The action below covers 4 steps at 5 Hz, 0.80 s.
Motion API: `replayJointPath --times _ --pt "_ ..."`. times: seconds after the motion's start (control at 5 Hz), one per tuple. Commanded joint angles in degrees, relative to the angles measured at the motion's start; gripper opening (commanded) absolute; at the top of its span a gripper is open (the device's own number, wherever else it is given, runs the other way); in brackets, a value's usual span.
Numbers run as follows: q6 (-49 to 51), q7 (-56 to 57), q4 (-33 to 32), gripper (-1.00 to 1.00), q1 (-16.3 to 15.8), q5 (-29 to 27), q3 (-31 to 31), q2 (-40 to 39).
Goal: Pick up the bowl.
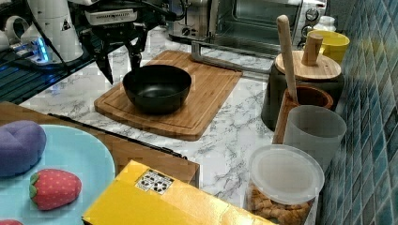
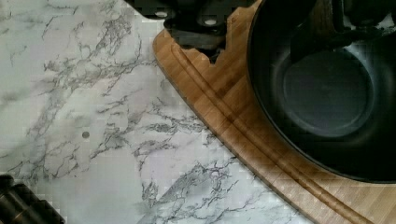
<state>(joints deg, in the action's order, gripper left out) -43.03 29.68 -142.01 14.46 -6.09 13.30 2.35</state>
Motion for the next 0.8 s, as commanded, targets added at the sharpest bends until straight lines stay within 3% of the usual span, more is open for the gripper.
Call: replayJointPath --times 0.2,0.8 --pt "-4.6 4.0 -2.7 0.0 -2.4 -0.6 -0.5 -0.1" --pt "-5.8 -0.4 -0.4 0.0 -1.5 1.5 -1.7 -4.3"
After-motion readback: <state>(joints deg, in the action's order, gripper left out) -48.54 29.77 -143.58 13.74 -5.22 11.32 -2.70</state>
